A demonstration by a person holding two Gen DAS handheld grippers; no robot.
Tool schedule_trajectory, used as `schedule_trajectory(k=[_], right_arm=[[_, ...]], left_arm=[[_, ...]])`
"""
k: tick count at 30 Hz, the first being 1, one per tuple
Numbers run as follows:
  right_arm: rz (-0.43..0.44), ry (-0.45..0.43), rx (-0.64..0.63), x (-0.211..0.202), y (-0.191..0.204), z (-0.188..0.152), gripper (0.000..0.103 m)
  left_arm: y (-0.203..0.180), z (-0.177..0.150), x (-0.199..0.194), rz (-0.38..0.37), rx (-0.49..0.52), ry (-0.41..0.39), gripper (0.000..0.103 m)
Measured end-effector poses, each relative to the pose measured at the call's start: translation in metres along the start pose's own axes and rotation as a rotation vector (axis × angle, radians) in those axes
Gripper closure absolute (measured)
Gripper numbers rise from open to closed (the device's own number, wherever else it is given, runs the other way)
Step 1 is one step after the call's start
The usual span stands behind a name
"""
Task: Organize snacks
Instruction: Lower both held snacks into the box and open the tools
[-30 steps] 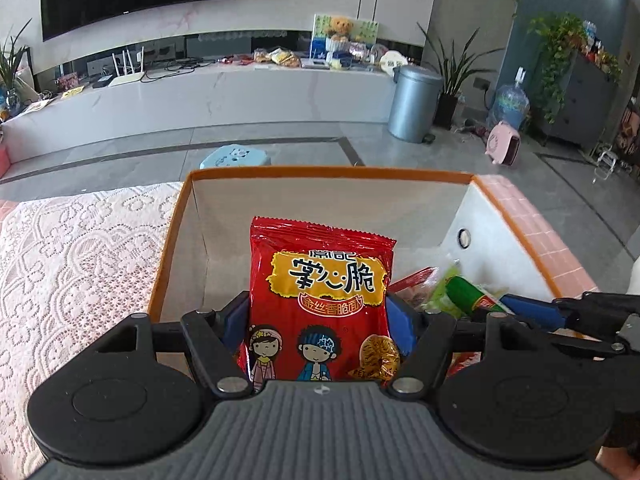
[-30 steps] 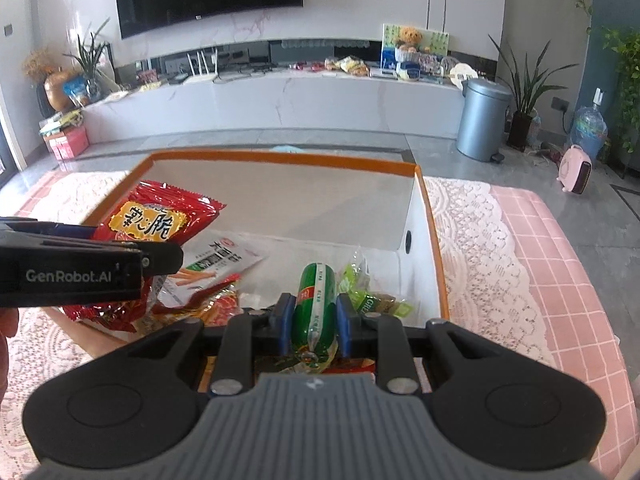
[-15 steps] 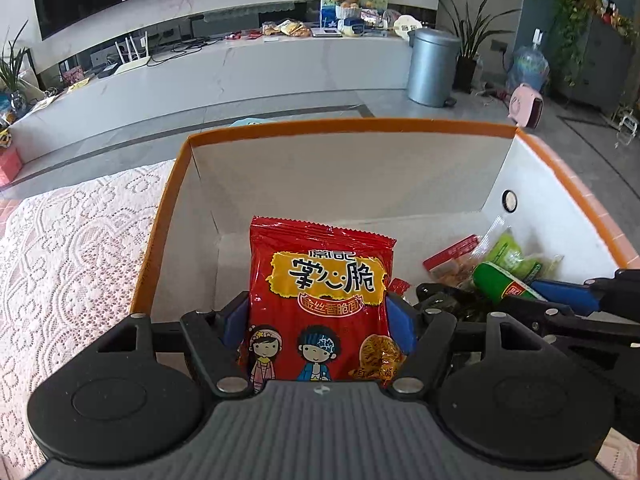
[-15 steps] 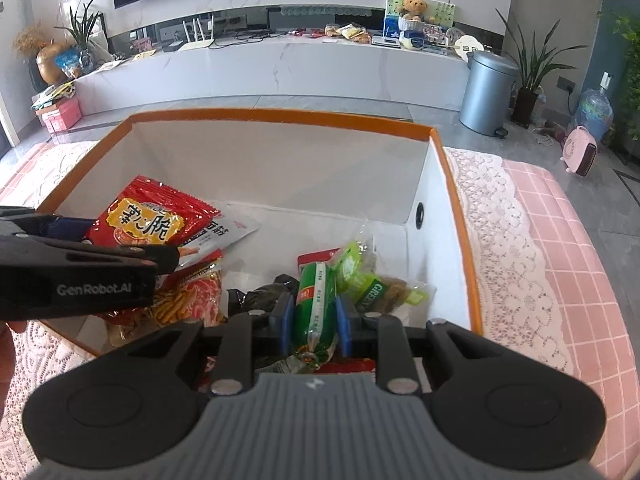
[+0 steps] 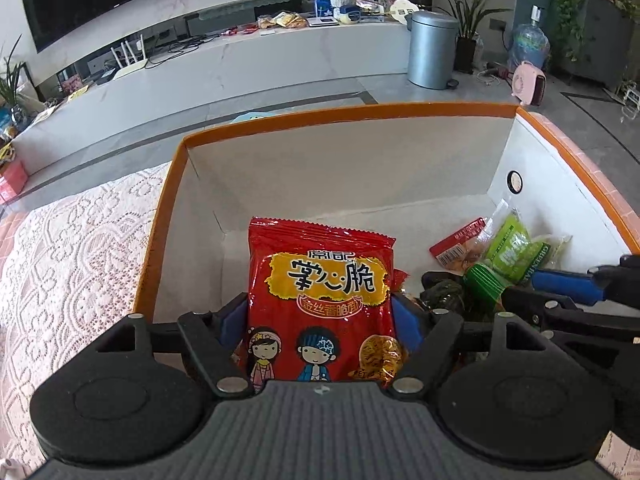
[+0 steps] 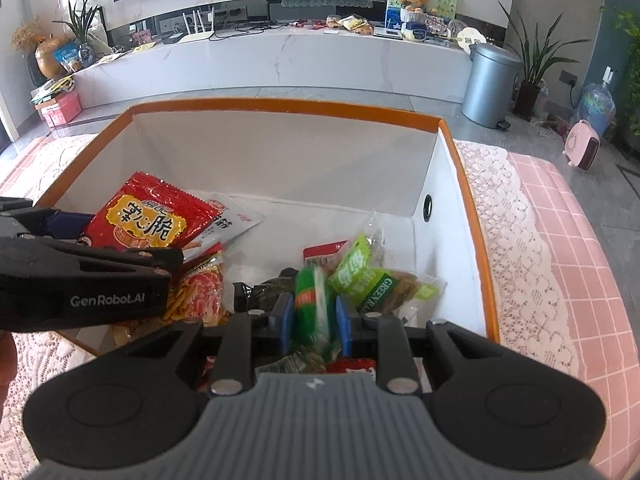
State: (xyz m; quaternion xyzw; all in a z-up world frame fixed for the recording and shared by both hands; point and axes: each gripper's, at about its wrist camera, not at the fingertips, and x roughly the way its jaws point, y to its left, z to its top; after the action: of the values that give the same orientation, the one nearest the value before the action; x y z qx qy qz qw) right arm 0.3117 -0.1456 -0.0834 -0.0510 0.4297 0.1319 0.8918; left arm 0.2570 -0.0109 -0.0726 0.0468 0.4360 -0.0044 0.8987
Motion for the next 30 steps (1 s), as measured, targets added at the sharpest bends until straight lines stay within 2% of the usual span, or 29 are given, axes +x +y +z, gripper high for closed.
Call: schedule_trajectory(k=[9, 11, 12, 15, 20, 24, 26, 30], right_arm=[[-0.011, -0.011, -0.004, -0.006, 0.002, 0.004, 0.081], [-0.016, -0.016, -0.004, -0.008, 0.002, 0.003, 0.065], [-0.020, -0.018, -0.003, -0.010, 0.002, 0.003, 0.061], [-0.034, -0.026, -0.010, -0.018, 0.002, 0.002, 0.056], [-0.048, -0.072, -0.036, -0.044, 0.005, -0.002, 0.034], [-0.073, -0.112, -0.041, -0.068, 0.006, -0.008, 0.033], [-0.081, -0.134, -0.030, -0.081, 0.005, -0.012, 0.021], [-0.077, -0.189, 0.003, -0.111, 0.002, -0.023, 0.020]], left_arm=[[0.001, -0.003, -0.007, 0.008, -0.007, -0.007, 0.013], [0.003, -0.003, -0.012, 0.008, -0.018, -0.014, 0.013], [0.004, -0.004, -0.014, 0.006, -0.022, -0.018, 0.013], [0.006, -0.007, -0.024, -0.003, -0.043, -0.030, 0.012], [0.009, -0.009, -0.053, -0.007, -0.071, -0.105, 0.012], [0.011, -0.010, -0.080, -0.018, -0.099, -0.170, 0.012], [0.010, -0.013, -0.094, -0.019, -0.106, -0.204, 0.012], [0.007, -0.020, -0.119, -0.024, -0.102, -0.254, 0.012]])
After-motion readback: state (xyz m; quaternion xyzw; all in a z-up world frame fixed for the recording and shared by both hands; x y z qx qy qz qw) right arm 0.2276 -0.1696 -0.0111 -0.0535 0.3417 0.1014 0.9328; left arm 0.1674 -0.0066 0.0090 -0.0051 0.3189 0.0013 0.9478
